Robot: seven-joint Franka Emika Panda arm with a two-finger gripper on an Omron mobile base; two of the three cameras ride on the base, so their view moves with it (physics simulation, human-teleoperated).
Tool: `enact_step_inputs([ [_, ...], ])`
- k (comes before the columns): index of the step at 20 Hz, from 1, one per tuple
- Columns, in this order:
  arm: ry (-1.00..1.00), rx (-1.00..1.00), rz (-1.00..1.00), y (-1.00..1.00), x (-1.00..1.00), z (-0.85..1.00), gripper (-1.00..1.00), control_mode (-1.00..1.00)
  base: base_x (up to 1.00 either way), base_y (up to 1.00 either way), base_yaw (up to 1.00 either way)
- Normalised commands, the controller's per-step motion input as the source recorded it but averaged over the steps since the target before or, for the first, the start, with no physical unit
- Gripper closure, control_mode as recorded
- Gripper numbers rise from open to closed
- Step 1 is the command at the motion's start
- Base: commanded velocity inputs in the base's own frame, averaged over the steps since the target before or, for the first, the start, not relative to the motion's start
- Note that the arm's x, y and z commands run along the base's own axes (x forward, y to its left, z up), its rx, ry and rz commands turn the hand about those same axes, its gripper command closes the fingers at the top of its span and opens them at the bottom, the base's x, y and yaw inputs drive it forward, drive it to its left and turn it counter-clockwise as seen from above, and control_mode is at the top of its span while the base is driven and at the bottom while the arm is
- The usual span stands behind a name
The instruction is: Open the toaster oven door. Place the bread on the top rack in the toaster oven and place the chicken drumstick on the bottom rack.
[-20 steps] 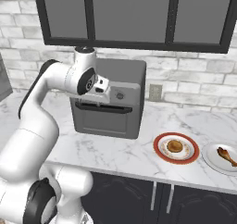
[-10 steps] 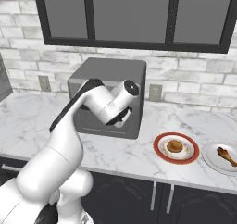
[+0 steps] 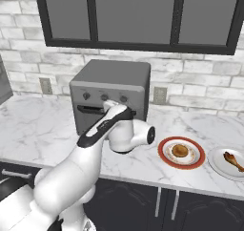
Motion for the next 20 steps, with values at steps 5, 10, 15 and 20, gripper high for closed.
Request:
enact_step_inputs([
  [5, -0.02, 0.07, -0.05, 0.00, 0.03, -0.09, -1.00, -1.00, 0.00, 0.00, 0.00],
  [10, -0.15, 0.02, -0.09, -0.01, 0.48, 0.00, -1.00, -1.00, 0.00, 0.00, 0.00],
  [15, 0.00, 0.00, -0.05, 0.00, 0.59, -0.16, -1.00, -1.00, 0.00, 0.00, 0.00],
  [20, 0.00, 0.00, 0.00, -0.02, 0.54, -0.12, -1.00, -1.00, 0.00, 0.00, 0.00],
])
